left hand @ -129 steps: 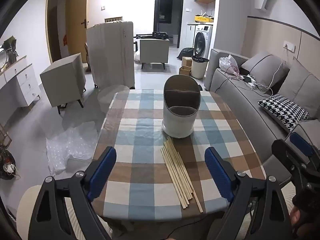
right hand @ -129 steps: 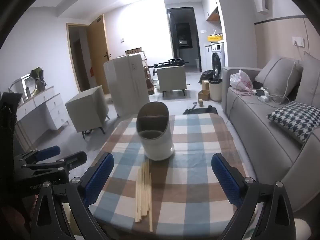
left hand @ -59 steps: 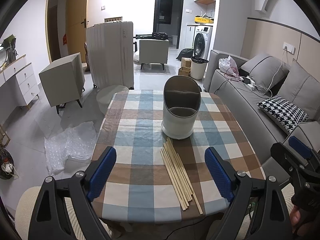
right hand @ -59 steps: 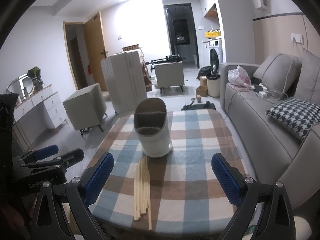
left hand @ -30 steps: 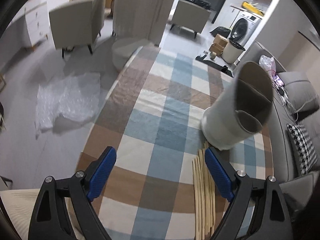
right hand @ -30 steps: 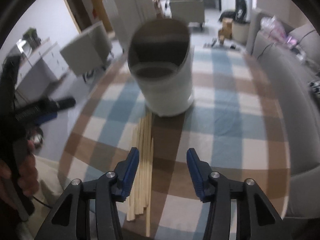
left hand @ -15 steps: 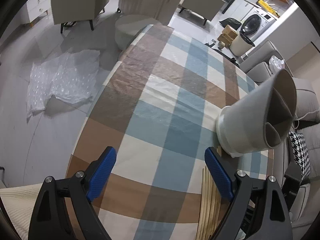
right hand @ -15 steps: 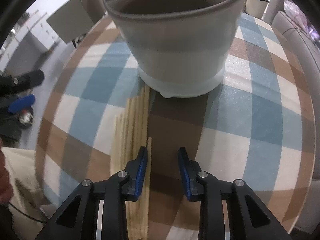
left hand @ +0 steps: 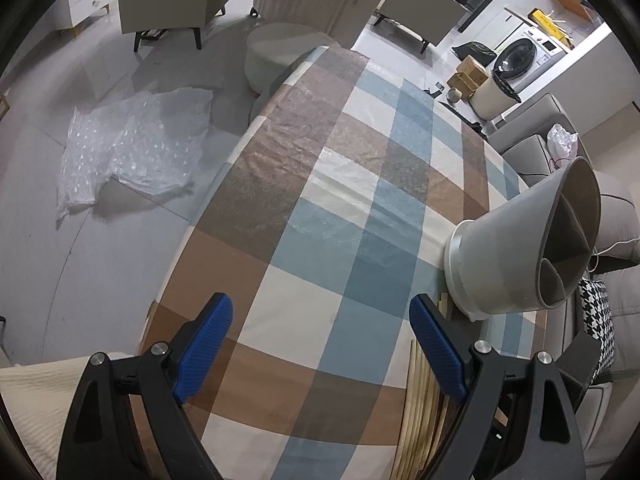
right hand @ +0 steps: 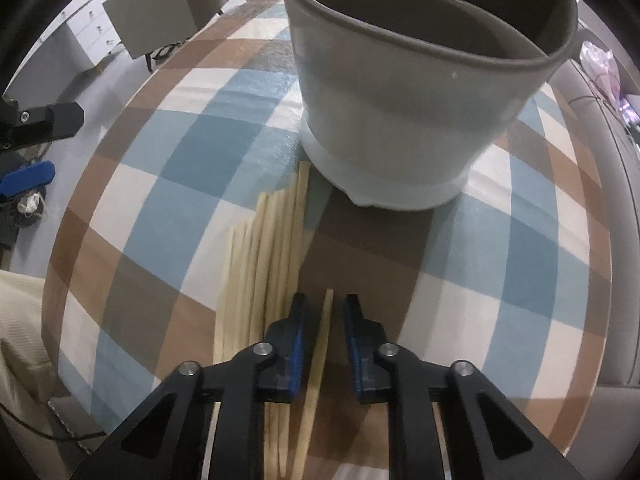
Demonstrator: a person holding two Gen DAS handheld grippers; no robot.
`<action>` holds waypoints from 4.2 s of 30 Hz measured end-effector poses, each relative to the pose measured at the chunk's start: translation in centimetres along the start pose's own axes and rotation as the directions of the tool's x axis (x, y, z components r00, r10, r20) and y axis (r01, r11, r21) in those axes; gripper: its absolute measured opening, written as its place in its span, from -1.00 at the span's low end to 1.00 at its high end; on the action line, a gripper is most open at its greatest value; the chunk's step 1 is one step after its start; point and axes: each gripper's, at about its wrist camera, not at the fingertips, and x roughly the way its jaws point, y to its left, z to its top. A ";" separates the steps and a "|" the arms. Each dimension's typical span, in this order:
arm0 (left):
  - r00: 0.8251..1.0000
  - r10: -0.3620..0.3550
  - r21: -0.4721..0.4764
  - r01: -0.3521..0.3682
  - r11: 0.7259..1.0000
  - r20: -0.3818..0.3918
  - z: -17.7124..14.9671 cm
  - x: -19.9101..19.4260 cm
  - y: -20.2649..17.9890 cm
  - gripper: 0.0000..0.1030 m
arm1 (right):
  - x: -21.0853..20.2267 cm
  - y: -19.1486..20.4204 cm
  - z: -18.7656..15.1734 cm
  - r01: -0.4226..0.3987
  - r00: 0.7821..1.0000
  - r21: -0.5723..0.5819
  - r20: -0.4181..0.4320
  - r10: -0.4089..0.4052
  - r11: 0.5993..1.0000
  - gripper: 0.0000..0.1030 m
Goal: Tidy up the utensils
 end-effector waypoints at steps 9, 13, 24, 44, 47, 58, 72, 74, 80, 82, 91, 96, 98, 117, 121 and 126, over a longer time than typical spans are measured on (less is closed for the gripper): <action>0.997 0.029 0.088 -0.022 0.996 -0.075 -1.4 1.7 -2.0 0.68 | -3.0 -4.0 -0.9 -0.139 0.987 0.156 0.100 0.124 0.978 -0.94; 0.990 0.039 0.193 -0.012 0.981 -0.137 -3.2 3.1 -4.4 0.68 | -4.7 -6.4 -1.6 -0.233 0.965 0.277 0.188 0.185 0.932 -0.94; 0.963 0.168 0.290 -0.103 0.951 -0.211 -6.2 6.0 -5.9 0.68 | -6.1 -13.7 -4.7 -0.434 0.897 0.521 0.323 0.301 0.735 -0.94; 0.928 0.323 0.274 -0.267 0.924 -0.185 -8.5 6.2 -7.3 0.69 | -9.0 -16.6 -6.5 -0.483 0.861 0.521 0.428 0.274 0.704 -0.94; 0.925 0.333 0.258 -0.282 0.924 -0.182 -8.9 6.0 -7.1 0.69 | -9.1 -16.8 -6.7 -0.494 0.855 0.523 0.437 0.279 0.695 -0.94; 0.919 0.348 0.224 -0.306 0.925 -0.183 -8.0 6.2 -6.0 0.64 | -9.2 -16.8 -6.8 -0.496 0.853 0.528 0.444 0.274 0.689 -0.94; 0.954 0.228 0.214 -0.185 0.959 -0.196 -8.0 6.1 -7.4 0.46 | -9.2 -16.7 -6.6 -0.507 0.846 0.526 0.454 0.279 0.683 -0.94; 0.949 0.253 0.253 -0.202 0.946 -0.187 -8.4 6.6 -8.1 0.46 | -9.2 -16.8 -6.7 -0.508 0.846 0.527 0.456 0.278 0.681 -0.94; 0.923 0.333 0.259 -0.280 0.924 -0.192 -9.0 7.7 -7.7 0.53 | -8.9 -17.0 -6.7 -0.511 0.846 0.535 0.451 0.284 0.673 -0.94; 0.918 0.354 0.279 -0.298 0.913 -0.178 -9.4 7.7 -8.1 0.55 | -9.0 -16.8 -6.6 -0.512 0.845 0.530 0.452 0.285 0.676 -0.94; 0.926 0.341 0.245 -0.297 0.923 -0.161 -8.9 6.2 -6.5 0.53 | -9.0 -16.8 -6.3 -0.517 0.842 0.530 0.455 0.289 0.672 -0.94; 0.918 0.354 0.199 -0.318 0.927 -0.180 -8.7 6.9 -4.9 0.54 | -8.9 -16.6 -6.1 -0.519 0.841 0.524 0.455 0.293 0.675 -0.94; 0.918 0.351 0.187 -0.318 0.929 -0.184 -7.8 7.6 -4.1 0.54 | -8.9 -16.6 -6.1 -0.517 0.842 0.525 0.455 0.290 0.677 -0.94; 0.893 0.415 0.252 -0.368 0.895 -0.172 -6.2 9.3 -2.9 0.54 | -8.9 -16.4 -6.1 -0.515 0.842 0.524 0.456 0.288 0.678 -0.94; 0.903 0.395 0.243 -0.350 0.905 -0.167 -5.5 9.8 -2.2 0.46 | -9.0 -16.5 -6.1 -0.515 0.842 0.527 0.457 0.285 0.676 -0.94; 0.925 0.348 0.253 -0.303 0.919 -0.154 -5.7 9.2 -4.2 -0.35 | -8.9 -16.4 -6.0 -0.514 0.843 0.524 0.456 0.286 0.679 -0.94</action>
